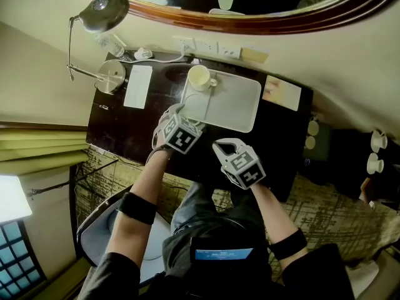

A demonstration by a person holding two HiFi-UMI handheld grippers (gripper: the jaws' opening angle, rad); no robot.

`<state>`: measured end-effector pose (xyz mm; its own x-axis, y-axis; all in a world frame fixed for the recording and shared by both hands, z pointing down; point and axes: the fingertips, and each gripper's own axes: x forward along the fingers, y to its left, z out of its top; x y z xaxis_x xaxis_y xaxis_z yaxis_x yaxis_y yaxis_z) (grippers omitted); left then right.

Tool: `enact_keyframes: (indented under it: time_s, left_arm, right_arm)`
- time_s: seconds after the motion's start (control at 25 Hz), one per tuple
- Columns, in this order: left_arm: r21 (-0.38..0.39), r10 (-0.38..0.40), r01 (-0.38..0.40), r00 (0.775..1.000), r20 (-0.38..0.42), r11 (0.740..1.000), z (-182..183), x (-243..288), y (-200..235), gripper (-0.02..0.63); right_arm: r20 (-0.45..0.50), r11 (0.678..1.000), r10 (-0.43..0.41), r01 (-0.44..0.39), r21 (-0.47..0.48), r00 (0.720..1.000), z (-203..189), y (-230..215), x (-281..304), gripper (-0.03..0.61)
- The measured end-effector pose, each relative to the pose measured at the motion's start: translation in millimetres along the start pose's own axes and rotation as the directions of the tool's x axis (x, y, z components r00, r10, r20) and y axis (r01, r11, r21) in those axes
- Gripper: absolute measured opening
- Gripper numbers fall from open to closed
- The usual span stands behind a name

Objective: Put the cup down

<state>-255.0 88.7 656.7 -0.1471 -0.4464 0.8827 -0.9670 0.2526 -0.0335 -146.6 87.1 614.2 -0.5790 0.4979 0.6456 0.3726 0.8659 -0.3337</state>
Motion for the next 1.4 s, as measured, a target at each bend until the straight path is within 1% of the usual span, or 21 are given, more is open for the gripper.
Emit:
enact_keyframes:
  time_s: [0.12,0.28,0.44,0.92,1.04,1.2,1.24,1.28,1.32,1.4]
  left_arm:
    - [0.007,-0.003,0.003,1.000,-0.005,1.000,8,8,12,0.387]
    - [-0.017,-0.015,0.015,1.000,-0.005,1.000,13,18,27,0.387]
    - [-0.041,-0.023,0.024,1.000,0.003,0.999,17,28,38,0.387]
    - [-0.039,-0.034,0.034,0.999,0.016,0.999,22,58,46,0.388]
    - [-0.046,-0.034,0.035,0.999,0.032,0.998,24,61,46,0.390]
    - [-0.036,-0.018,0.020,0.998,0.058,0.999,27,63,44,0.394]
    - [-0.034,-0.012,0.014,0.998,0.064,0.999,27,63,44,0.409]
    - [-0.033,-0.008,0.011,0.998,0.067,0.999,27,64,44,0.449]
    - [-0.035,-0.008,0.011,0.998,0.069,0.999,26,64,43,0.472]
    - [-0.038,-0.011,0.014,0.997,0.073,0.999,26,62,42,0.483]
  right_arm:
    - [-0.002,0.999,0.016,-0.016,-0.029,1.000,12,4,10,0.003]
    - [-0.012,0.997,0.037,-0.038,-0.068,0.999,25,9,22,0.003]
    - [-0.018,0.995,0.052,-0.053,-0.084,0.999,32,12,31,0.003]
    - [-0.033,0.997,0.050,-0.052,-0.055,0.998,27,0,43,0.003]
    - [-0.038,0.998,0.046,-0.048,-0.048,0.998,24,-2,43,0.003]
    - [-0.042,0.998,0.045,-0.047,-0.042,0.998,21,-3,41,0.003]
    - [-0.041,0.998,0.045,-0.047,-0.041,0.998,21,-3,40,0.003]
    - [-0.040,0.998,0.045,-0.046,-0.040,0.998,21,-4,40,0.003]
    - [-0.040,0.998,0.044,-0.046,-0.039,0.998,20,-4,40,0.003]
    - [-0.040,0.998,0.043,-0.044,-0.038,0.998,19,-4,39,0.003]
